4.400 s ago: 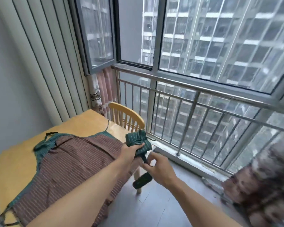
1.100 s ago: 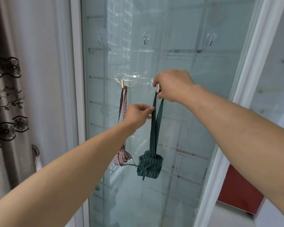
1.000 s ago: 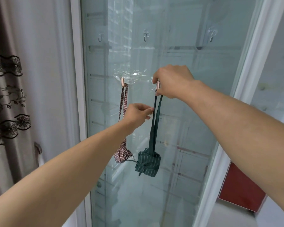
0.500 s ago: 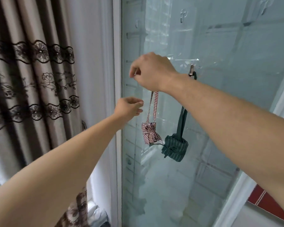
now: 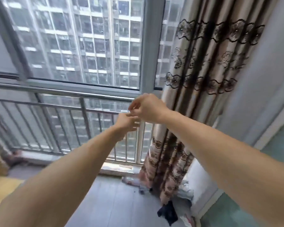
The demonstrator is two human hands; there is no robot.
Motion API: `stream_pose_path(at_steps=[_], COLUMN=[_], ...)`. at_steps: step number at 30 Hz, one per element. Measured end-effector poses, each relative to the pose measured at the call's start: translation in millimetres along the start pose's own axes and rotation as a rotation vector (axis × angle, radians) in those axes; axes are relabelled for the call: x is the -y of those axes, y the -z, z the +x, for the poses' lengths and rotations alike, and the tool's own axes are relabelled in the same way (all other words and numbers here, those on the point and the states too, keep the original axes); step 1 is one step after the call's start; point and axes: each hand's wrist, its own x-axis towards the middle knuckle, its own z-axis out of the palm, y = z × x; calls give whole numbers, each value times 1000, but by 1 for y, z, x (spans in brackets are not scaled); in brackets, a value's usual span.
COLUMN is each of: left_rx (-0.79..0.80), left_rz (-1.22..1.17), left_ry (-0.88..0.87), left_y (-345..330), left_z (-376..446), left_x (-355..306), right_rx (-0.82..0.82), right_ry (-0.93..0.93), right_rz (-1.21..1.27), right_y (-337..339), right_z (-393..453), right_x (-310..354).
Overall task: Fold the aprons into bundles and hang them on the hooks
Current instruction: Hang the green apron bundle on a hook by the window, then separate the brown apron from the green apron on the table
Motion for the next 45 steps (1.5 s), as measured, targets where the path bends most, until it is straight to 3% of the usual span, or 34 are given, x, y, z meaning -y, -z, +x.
stream_pose_path(at_steps=[4, 13, 19, 24, 28, 33, 39, 45], left_rx=[-233, -845, -1200, -1172, -1106, -957, -670, -731], left_rz=[-61, -137, -121, -163, -124, 44, 188, 317], left_ry=[92, 365, 589, 739, 852, 1029, 1278, 1335], left_y=[146, 512, 634, 674, 690, 710, 737, 776], left_z=[-50, -304, -425, -495, -514, -508, -490, -472], left_x=[47, 158, 221, 280, 333, 394, 469, 492], right_rx=[138, 540, 791, 862, 911, 1009, 1142, 1146], right_ry=[167, 573, 678, 656, 480, 325, 576, 718], right_rz=[59, 143, 84, -21, -152, -146, -242, -352], right_y=[-82, -316, -432, -521, -575, -653, -733, -795], right_z=[32, 32, -2, 6, 18, 46, 85, 111], right_x=[113, 473, 608, 663, 646, 622, 639, 640])
